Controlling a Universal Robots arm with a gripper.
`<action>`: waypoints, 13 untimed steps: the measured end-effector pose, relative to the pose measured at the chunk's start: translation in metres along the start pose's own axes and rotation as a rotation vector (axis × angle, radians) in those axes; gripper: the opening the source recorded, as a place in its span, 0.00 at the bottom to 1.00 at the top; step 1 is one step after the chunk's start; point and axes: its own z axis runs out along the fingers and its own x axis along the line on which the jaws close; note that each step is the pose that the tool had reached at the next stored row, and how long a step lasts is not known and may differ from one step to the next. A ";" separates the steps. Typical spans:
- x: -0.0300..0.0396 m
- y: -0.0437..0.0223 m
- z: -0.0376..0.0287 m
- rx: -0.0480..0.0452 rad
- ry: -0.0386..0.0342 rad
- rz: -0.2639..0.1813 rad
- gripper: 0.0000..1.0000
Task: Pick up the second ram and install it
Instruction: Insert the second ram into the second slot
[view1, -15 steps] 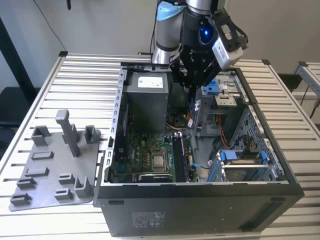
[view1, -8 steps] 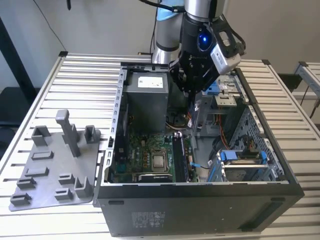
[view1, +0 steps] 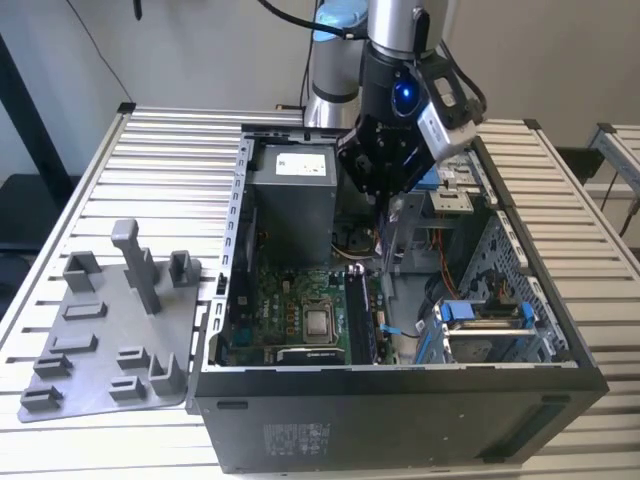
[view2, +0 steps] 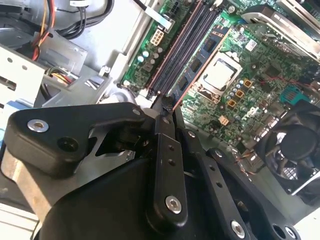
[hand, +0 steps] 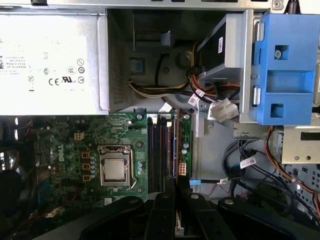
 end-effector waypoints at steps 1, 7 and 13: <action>0.0001 0.0005 0.0012 0.0029 0.0000 0.000 0.14; 0.0001 0.0006 0.0045 0.0257 0.0002 -0.001 0.14; 0.0016 0.0003 0.0110 0.0260 0.0041 -0.002 0.14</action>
